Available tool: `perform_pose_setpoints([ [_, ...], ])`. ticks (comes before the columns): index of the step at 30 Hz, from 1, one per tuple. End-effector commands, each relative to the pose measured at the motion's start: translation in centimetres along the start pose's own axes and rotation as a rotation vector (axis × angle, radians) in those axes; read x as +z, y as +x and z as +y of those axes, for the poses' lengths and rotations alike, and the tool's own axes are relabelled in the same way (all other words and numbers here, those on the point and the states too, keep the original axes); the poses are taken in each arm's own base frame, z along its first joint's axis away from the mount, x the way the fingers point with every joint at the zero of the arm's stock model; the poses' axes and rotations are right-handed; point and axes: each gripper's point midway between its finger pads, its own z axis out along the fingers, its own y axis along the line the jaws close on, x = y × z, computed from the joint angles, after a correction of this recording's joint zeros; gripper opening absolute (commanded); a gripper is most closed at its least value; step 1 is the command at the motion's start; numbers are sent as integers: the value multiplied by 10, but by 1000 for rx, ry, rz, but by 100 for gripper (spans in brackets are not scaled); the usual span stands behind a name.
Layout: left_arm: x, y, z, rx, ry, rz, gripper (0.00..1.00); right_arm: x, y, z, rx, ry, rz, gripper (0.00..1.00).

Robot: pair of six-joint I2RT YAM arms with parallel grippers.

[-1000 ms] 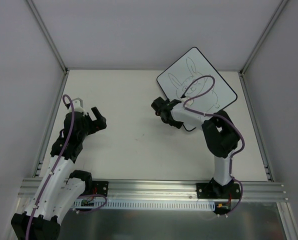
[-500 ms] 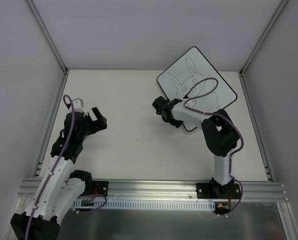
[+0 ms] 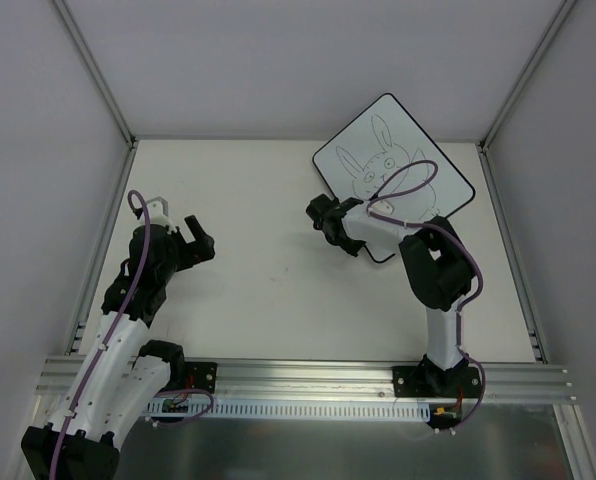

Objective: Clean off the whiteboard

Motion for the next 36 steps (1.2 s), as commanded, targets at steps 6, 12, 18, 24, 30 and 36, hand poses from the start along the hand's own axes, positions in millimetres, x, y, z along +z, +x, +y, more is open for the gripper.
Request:
perform_pose_setpoints([
  [6,-3,-5,-6,11,32,-24,99,-6,7,-5,-73,-22,-15,0],
  [12,-6,-8,-5,11,29,-42,99,-24,34,-15,-193,-93,3,0],
  [18,-10,-13,-3,13,24,-74,99,-49,64,-33,-314,-181,13,0],
  [24,-12,-18,1,14,4,-97,99,-78,91,-49,-428,-284,30,0],
  [30,-12,-17,3,13,-9,-99,99,-102,118,-66,-519,-357,32,0],
  [36,-8,-13,4,8,-17,-81,99,-113,135,-81,-595,-397,39,0],
])
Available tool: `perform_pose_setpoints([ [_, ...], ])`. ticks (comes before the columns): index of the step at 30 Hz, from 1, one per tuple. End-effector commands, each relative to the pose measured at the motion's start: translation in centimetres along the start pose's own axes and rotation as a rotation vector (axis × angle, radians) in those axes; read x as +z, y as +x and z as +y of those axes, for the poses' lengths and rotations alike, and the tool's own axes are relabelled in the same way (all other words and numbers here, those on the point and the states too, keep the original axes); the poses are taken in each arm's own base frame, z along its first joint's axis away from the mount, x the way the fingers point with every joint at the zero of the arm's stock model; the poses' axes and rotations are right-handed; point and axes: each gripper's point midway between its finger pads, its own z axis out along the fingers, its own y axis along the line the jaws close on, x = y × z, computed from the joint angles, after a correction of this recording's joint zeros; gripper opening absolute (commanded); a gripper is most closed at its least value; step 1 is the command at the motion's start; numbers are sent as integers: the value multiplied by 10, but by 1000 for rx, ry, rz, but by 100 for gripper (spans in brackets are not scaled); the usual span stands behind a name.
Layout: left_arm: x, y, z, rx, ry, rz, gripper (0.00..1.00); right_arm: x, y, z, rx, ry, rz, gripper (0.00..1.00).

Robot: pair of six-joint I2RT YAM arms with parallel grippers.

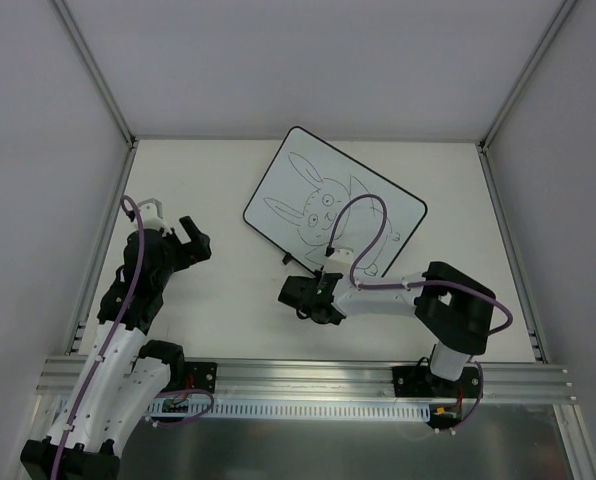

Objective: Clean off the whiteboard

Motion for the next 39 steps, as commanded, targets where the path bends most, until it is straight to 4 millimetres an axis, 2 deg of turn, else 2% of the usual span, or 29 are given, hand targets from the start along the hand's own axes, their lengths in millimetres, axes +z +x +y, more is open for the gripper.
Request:
perform_pose_setpoints([
  [1,3,0,2,7,-12,-9,99,-20,27,-6,-124,-47,73,0],
  [4,4,-1,3,7,-22,-10,99,-23,34,-10,-136,-55,77,0],
  [8,4,-1,5,9,-30,-14,99,-29,34,-10,-144,-73,63,0],
  [15,4,-2,5,10,-30,-14,99,-33,23,-11,-122,-90,11,32],
  [22,3,-2,5,11,-32,-17,99,-42,10,-12,-120,-109,-35,50],
  [29,4,-2,6,12,-37,-17,99,-74,-9,-5,-188,-176,-88,70],
  [33,4,-1,6,14,-36,-12,99,-93,-25,-11,-228,-245,-96,85],
  [36,5,-1,6,17,-39,-10,99,-108,-55,-23,-257,-292,-168,93],
  [37,5,0,7,18,-40,-8,99,-118,-70,-27,-236,-328,-188,95],
  [39,5,0,6,19,-38,-8,99,-121,-89,-37,-292,-337,-211,99],
])
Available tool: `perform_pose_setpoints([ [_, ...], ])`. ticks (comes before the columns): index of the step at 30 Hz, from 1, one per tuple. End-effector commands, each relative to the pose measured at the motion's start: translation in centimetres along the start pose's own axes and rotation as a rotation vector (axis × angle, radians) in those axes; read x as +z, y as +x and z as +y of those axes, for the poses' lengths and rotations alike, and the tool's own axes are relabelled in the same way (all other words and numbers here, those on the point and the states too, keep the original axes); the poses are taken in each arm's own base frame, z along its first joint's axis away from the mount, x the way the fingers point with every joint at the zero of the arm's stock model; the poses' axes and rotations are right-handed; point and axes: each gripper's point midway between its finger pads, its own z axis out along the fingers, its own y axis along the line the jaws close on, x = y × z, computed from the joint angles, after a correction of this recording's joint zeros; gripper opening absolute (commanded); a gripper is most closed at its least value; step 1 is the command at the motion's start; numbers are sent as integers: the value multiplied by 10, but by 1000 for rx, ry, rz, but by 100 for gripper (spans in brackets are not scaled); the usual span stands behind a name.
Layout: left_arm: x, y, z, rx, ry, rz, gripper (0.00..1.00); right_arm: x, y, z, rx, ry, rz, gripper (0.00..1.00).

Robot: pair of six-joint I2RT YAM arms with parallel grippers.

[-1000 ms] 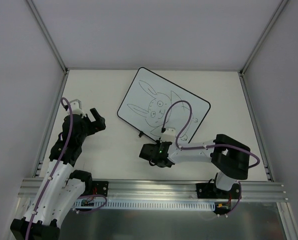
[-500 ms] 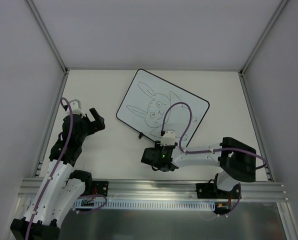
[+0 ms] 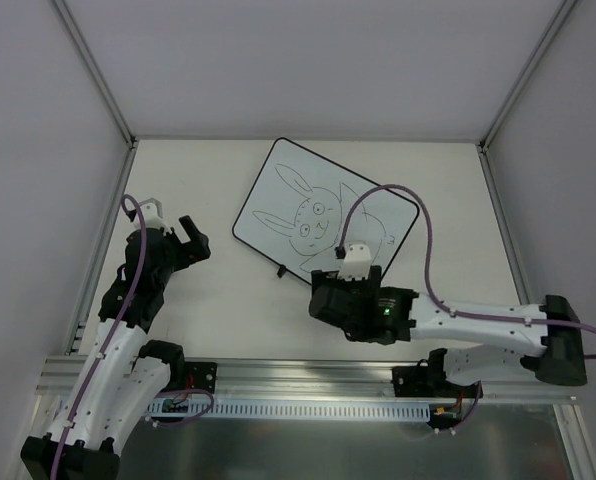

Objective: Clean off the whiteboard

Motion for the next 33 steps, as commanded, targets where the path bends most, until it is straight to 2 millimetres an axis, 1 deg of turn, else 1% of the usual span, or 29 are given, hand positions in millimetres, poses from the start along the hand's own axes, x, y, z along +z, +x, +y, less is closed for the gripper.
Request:
perform_pose_setpoints([
  [1,2,-2,1,17,-7,-11,99,-15,-48,-29,-101,3,-107,99],
  [2,2,-1,0,18,-4,-8,99,-21,-58,-40,-71,-18,-133,99],
  [3,3,-1,0,18,-5,-5,99,-16,-65,-55,-111,-12,-129,99],
  [4,4,0,1,21,-8,-1,99,-16,-76,-59,-71,-37,-161,99],
  [5,4,0,1,21,-7,1,99,-24,-90,-73,-6,-70,-207,99],
  [6,4,0,1,21,-7,1,99,-12,-87,-95,37,-62,-180,98],
  [7,5,2,1,22,-10,8,99,-13,-99,-102,43,-90,-231,98],
  [8,6,3,1,23,-10,11,99,-13,-105,-115,74,-86,-260,98],
  [9,6,3,0,23,-8,12,99,-12,-110,-139,131,-65,-289,98],
  [10,7,4,1,25,-8,20,99,-12,-119,-147,133,-67,-318,98],
  [11,7,5,0,26,-5,25,99,-11,-123,-155,156,-64,-321,98],
  [12,7,5,-1,26,1,26,99,-4,-128,-163,190,-91,-295,98],
  [14,8,6,-3,28,8,33,99,5,-138,-164,227,-146,-283,97],
  [15,8,5,-3,28,10,34,99,7,-141,-156,230,-223,-261,96],
  [16,8,6,-2,30,5,36,99,17,-152,-167,253,-210,-269,95],
  [17,9,8,-2,32,4,39,99,21,-157,-168,246,-226,-270,95],
  [18,9,8,-1,33,2,39,99,23,-162,-164,235,-268,-270,94],
  [19,9,8,-1,34,0,39,99,34,-167,-172,245,-260,-264,94],
  [22,10,10,-1,36,-1,47,99,37,-188,-166,233,-376,-299,92],
  [23,10,10,-1,37,1,49,99,43,-188,-164,230,-399,-287,91],
  [25,12,12,-2,41,3,60,99,48,-190,-169,222,-426,-290,88],
  [26,12,12,-2,41,5,63,99,53,-192,-170,218,-446,-290,87],
  [28,12,13,-4,41,12,69,99,55,-193,-169,206,-495,-294,84],
  [30,13,14,-4,43,14,74,99,62,-186,-168,212,-537,-265,80],
  [33,13,15,-4,45,17,77,99,69,-178,-172,192,-560,-246,77],
])
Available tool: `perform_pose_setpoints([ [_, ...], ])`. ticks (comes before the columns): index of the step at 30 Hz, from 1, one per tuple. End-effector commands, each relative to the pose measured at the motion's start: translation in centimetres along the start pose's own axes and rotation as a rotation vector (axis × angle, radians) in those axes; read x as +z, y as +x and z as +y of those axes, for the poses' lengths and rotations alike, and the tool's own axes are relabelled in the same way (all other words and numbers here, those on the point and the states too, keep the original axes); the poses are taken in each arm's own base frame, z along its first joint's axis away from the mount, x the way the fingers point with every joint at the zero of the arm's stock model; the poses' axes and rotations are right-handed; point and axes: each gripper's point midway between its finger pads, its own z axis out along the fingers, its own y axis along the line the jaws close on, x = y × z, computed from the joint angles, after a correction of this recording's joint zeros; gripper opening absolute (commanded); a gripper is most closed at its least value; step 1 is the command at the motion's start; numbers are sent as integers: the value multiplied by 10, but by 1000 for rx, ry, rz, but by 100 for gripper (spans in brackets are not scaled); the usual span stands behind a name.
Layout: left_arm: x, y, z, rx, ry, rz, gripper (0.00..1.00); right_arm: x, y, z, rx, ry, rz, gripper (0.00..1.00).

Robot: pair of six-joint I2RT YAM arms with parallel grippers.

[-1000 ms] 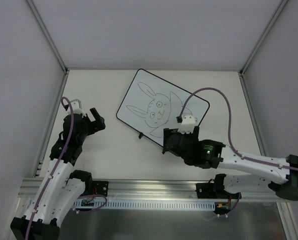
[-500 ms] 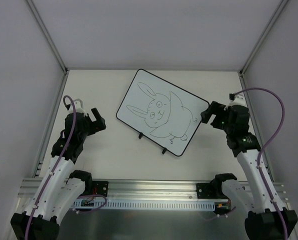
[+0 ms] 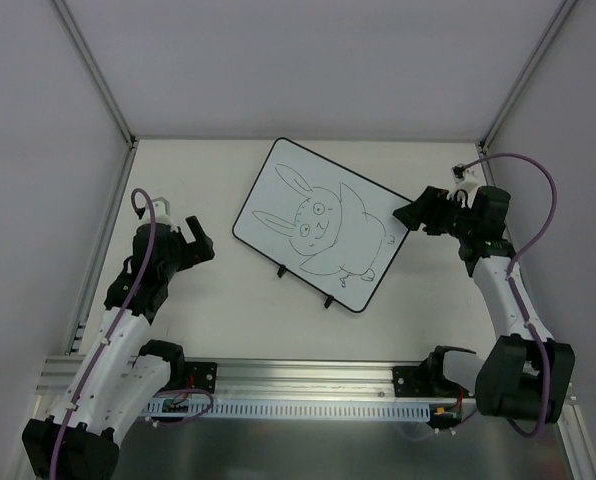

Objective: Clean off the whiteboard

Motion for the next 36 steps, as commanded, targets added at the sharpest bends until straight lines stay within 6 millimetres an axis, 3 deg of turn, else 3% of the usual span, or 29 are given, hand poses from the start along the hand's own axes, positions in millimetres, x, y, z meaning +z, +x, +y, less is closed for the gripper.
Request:
perform_pose_setpoints([
  [1,0,-1,-6,26,32,-2,99,1,-14,13,-98,-141,-25,76],
  [8,4,4,-8,32,41,27,99,10,0,4,-85,-213,-4,50],
  [12,3,5,-6,31,36,23,99,7,4,2,-85,-230,1,18],
  [14,3,6,-5,32,35,21,99,5,5,0,-84,-227,-2,10],
  [15,3,7,-6,31,40,22,99,2,6,0,-83,-233,-4,1],
  [28,10,20,2,-16,-6,58,99,-24,29,-10,-24,-255,-10,0],
  [36,15,15,38,-28,-213,17,99,-28,30,-12,-30,-224,-29,0],
])
